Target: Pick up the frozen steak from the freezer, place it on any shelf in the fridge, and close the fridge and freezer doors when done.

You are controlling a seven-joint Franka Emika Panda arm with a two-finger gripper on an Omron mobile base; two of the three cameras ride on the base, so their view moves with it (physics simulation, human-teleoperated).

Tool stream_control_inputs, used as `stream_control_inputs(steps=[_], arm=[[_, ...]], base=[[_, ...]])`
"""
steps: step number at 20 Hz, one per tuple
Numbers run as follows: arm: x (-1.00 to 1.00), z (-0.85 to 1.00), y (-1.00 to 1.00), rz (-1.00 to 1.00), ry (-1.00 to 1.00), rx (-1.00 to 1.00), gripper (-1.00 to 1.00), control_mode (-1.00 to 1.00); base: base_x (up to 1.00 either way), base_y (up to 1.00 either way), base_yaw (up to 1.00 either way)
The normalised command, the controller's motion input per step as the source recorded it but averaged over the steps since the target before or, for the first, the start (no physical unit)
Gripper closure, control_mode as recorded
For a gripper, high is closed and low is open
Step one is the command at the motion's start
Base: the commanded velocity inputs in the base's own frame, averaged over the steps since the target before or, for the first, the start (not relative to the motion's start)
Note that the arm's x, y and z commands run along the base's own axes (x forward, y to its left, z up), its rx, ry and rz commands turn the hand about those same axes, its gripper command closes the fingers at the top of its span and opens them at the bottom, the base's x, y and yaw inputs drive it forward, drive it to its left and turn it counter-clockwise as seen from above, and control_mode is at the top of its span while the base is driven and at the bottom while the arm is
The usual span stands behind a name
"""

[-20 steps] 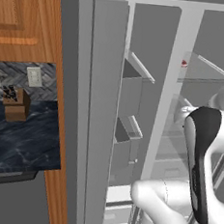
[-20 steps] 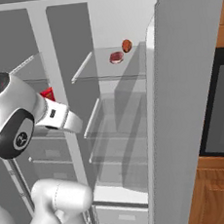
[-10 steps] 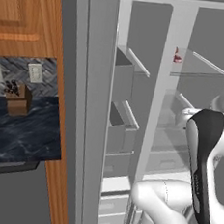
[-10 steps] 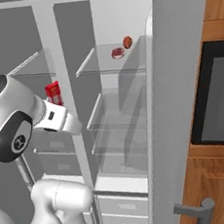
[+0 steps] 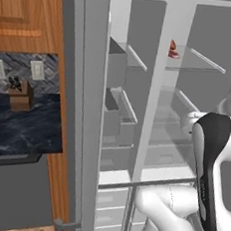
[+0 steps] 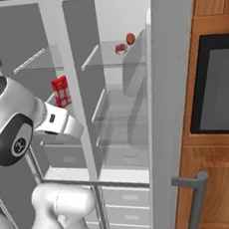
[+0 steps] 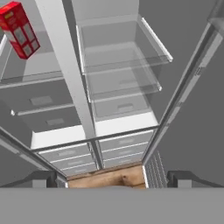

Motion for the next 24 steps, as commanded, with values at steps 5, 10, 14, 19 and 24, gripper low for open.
stream_control_inputs(steps=[5,10,14,19,24], arm=[[0.00,0.00,0.00,0.00,0.00,0.00,-1.00,1.00],[0.00,0.00,0.00,0.00,0.00,0.00,-1.00,1.00],[0.00,0.00,0.00,0.00,0.00,0.00,-1.00,1.00],[0.00,0.00,0.00,0.00,0.00,0.00,-1.00,1.00],[-0.02,0.04,0.00,0.00,-0.01,0.00,-1.00,-1.00]], base=[[-0.41,-0.28,0.00],[-0.64,-0.04,0.00],[-0.66,-0.02,0.00],[-0.46,-0.04,0.00],[-0.06,0.00,0.00]])
